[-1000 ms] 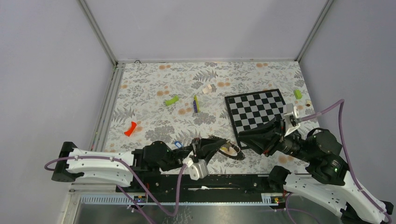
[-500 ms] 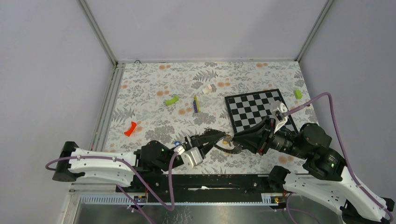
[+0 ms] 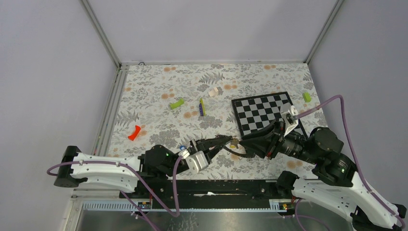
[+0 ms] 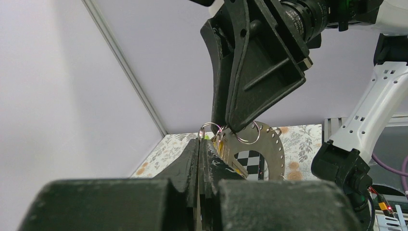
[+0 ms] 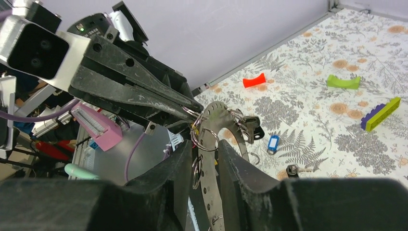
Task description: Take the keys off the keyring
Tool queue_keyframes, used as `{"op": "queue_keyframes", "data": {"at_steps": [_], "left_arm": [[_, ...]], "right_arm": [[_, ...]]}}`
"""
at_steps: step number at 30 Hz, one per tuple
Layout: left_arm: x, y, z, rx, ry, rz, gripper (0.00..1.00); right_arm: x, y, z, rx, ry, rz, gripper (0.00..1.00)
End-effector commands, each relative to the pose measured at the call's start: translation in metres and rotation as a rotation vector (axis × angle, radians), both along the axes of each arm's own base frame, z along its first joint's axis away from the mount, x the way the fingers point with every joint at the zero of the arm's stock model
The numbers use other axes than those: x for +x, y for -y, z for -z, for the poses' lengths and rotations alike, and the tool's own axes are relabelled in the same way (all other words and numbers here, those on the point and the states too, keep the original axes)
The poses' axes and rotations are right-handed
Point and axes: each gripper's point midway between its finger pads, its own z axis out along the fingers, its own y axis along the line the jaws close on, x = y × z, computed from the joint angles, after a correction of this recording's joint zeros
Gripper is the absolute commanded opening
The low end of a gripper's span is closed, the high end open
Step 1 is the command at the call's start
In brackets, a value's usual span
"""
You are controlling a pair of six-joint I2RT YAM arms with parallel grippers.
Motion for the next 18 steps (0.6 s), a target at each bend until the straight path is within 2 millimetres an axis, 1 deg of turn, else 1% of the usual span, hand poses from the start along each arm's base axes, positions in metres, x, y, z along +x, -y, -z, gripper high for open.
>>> {"op": "queue_keyframes", "data": {"at_steps": [1, 6, 11, 18], "left_arm": [[-0.002, -0.007, -0.022, -0.089, -0.01, 0.006, 0.0], [-0.001, -0.004, -0.018, -0.079, -0.011, 0.003, 0.0], [-0.001, -0.002, -0.015, -0.07, -0.013, 0.002, 0.0], [0.0, -0.002, -0.014, -0.067, -0.012, -0.004, 0.0]], "right_arm": [[0.001, 0.009, -0.038, 0.122, 0.072, 0.038, 0.34], [0.003, 0.013, -0.047, 0.16, 0.092, 0.062, 0.36], [0.004, 0.008, -0.049, 0.151, 0.066, 0.048, 0.35], [0.011, -0.002, -0.034, 0.073, -0.077, 0.061, 0.34]]}}
